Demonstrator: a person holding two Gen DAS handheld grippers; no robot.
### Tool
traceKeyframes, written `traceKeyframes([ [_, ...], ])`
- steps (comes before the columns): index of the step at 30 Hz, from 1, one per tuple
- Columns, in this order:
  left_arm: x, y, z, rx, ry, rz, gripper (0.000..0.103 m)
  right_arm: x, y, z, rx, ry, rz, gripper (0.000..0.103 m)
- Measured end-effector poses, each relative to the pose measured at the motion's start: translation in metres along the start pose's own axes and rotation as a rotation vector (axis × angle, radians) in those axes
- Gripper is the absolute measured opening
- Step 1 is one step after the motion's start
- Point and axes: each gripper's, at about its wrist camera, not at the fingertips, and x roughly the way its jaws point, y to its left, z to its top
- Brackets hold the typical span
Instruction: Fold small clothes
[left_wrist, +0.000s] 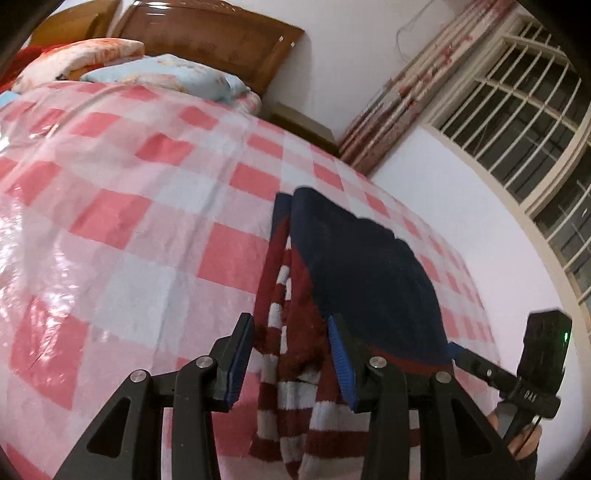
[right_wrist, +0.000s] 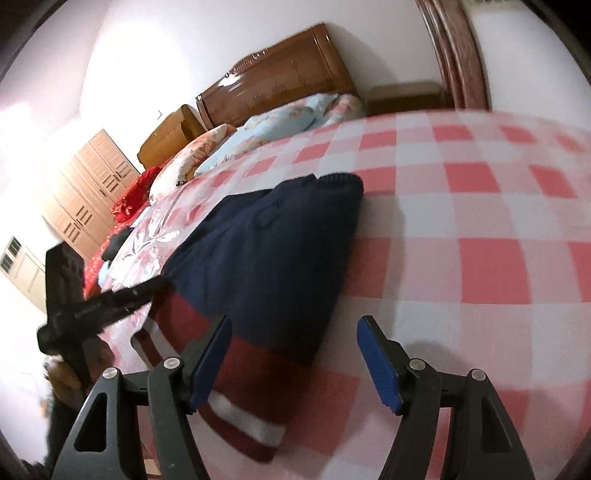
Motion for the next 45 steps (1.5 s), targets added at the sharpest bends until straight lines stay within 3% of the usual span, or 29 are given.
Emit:
traceKeyframes([
  [3, 0.008, -0.006, 0.002, 0.016, 0.011, 0.023, 0.051, 0.017, 0.006, 0.003, -0.022, 0.049, -0.002, 0.103],
  [8, 0.011, -0.006, 0.006, 0.021, 0.028, 0.016, 0.05, 0.013, 0.012, 0.004, -0.059, 0.009, -0.019, 0.103],
  [9, 0.012, -0.009, 0.006, 0.023, 0.031, 0.015, 0.05, 0.011, 0.009, 0.005, -0.052, 0.002, -0.016, 0.046],
  [10, 0.017, -0.015, 0.006, 0.03, 0.041, 0.007, 0.049, 0.009, 0.006, 0.006, -0.047, -0.005, -0.023, 0.039],
  [12, 0.021, -0.026, 0.005, 0.052, 0.053, -0.005, 0.049, 0.002, -0.002, 0.006, -0.047, -0.024, -0.059, 0.034],
  [16, 0.042, -0.059, 0.006, 0.102, 0.054, -0.001, 0.049, -0.014, -0.028, 0.011, 0.006, -0.043, -0.09, 0.04],
  [17, 0.045, -0.061, 0.008, 0.093, 0.05, 0.0, 0.049, -0.014, -0.031, 0.013, 0.003, -0.041, -0.096, 0.083],
  [18, 0.051, -0.062, 0.012, 0.08, 0.043, 0.003, 0.049, -0.015, -0.034, 0.015, -0.012, -0.044, -0.107, 0.103],
  [21, 0.061, -0.064, 0.023, 0.067, 0.047, 0.012, 0.049, -0.02, -0.036, 0.017, -0.028, -0.088, -0.151, 0.103],
  [24, 0.045, -0.068, 0.018, 0.091, 0.036, 0.04, 0.048, -0.036, -0.032, 0.014, -0.028, -0.144, -0.189, 0.103],
  [27, 0.002, -0.077, 0.0, 0.163, -0.13, 0.143, 0.046, -0.055, -0.008, 0.002, -0.131, -0.182, -0.206, 0.103],
  [29, -0.018, -0.09, -0.013, 0.252, -0.176, 0.125, 0.046, -0.059, 0.009, -0.012, -0.203, -0.159, -0.186, 0.103],
  [31, -0.021, -0.106, -0.029, 0.351, -0.139, 0.071, 0.046, -0.055, 0.023, -0.027, -0.268, -0.131, -0.184, 0.103],
  [34, -0.008, -0.12, -0.048, 0.46, -0.097, 0.091, 0.046, -0.038, 0.041, -0.049, -0.378, -0.092, -0.256, 0.103],
  [36, 0.009, -0.117, -0.054, 0.466, -0.054, 0.121, 0.046, -0.032, 0.045, -0.056, -0.424, -0.079, -0.297, 0.103],
  [38, 0.015, -0.107, -0.057, 0.433, -0.022, 0.098, 0.045, -0.03, 0.046, -0.06, -0.465, -0.06, -0.331, 0.103],
  [39, 0.015, -0.104, -0.058, 0.424, -0.016, 0.083, 0.045, -0.03, 0.044, -0.063, -0.477, -0.05, -0.342, 0.082],
  [41, 0.011, -0.106, -0.058, 0.435, -0.008, 0.086, 0.045, -0.035, 0.039, -0.064, -0.455, -0.051, -0.334, 0.071],
  [43, -0.004, -0.11, -0.06, 0.443, -0.039, 0.088, 0.045, -0.046, 0.035, -0.063, -0.405, -0.072, -0.307, 0.071],
  [44, -0.012, -0.11, -0.059, 0.439, -0.066, 0.077, 0.045, -0.053, 0.033, -0.064, -0.382, -0.085, -0.288, 0.075],
  [45, -0.02, -0.109, -0.058, 0.429, -0.091, 0.066, 0.045, -0.059, 0.029, -0.063, -0.349, -0.098, -0.264, 0.103],
])
